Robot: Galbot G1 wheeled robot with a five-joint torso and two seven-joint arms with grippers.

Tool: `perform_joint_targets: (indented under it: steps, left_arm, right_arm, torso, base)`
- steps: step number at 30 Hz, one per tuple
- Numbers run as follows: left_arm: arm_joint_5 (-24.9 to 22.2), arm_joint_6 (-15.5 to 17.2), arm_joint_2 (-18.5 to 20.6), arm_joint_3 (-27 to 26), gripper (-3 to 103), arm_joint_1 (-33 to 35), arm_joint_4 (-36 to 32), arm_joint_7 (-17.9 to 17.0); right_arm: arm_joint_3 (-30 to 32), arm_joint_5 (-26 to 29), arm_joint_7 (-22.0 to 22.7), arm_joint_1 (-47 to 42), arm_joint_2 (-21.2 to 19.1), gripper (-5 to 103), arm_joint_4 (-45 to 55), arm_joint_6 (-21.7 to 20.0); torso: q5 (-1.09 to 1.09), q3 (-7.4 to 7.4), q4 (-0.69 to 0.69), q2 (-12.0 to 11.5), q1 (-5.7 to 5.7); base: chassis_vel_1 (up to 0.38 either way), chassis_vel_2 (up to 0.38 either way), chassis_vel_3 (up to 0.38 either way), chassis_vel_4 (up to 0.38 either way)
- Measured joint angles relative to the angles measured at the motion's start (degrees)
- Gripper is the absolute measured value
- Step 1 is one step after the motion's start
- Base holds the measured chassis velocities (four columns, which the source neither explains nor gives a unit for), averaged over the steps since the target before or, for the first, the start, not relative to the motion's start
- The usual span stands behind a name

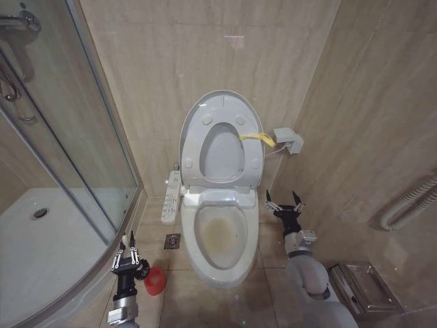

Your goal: Open the toilet lid, clean the toilet bowl with a toilet brush, close the toilet lid, and flush.

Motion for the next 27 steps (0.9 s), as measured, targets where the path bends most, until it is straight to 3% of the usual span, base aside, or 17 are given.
perform_joint_targets:
  steps: [7, 12, 25, 27]
  left_arm:
    - [-2.0, -0.2, 0.3, 3.4, 21, -7.1, 12.6, 1.3]
    - [-3.1, -0.2, 0.0, 5.4, 21, -10.5, 17.8, 2.0]
    - [-4.5, -0.1, -0.3, 7.4, 21, -13.9, 22.3, 4.2]
    - [-5.6, -0.1, -0.5, 8.0, 21, -14.9, 24.5, 6.2]
  right_arm:
    - [0.0, 0.0, 0.0, 0.0, 0.0, 100, 0.0, 0.0]
    - [0.0, 0.0, 0.0, 0.0, 0.0, 100, 0.0, 0.0]
    - [0.0, 0.0, 0.0, 0.0, 0.0, 100, 0.0, 0.0]
    - [0.0, 0.0, 0.0, 0.0, 0.0, 100, 0.0, 0.0]
  torso:
    - [0.0, 0.0, 0.01, 0.0, 0.0]
    - [0.0, 0.0, 0.01, 0.0, 0.0]
    - [0.01, -0.01, 0.01, 0.0, 0.0]
    - [0.02, -0.01, 0.01, 0.0, 0.0]
  base:
    - [0.0, 0.0, 0.0, 0.0]
    - [0.0, 0.0, 0.0, 0.0]
    - [0.0, 0.0, 0.0, 0.0]
    - [0.0, 0.0, 0.0, 0.0]
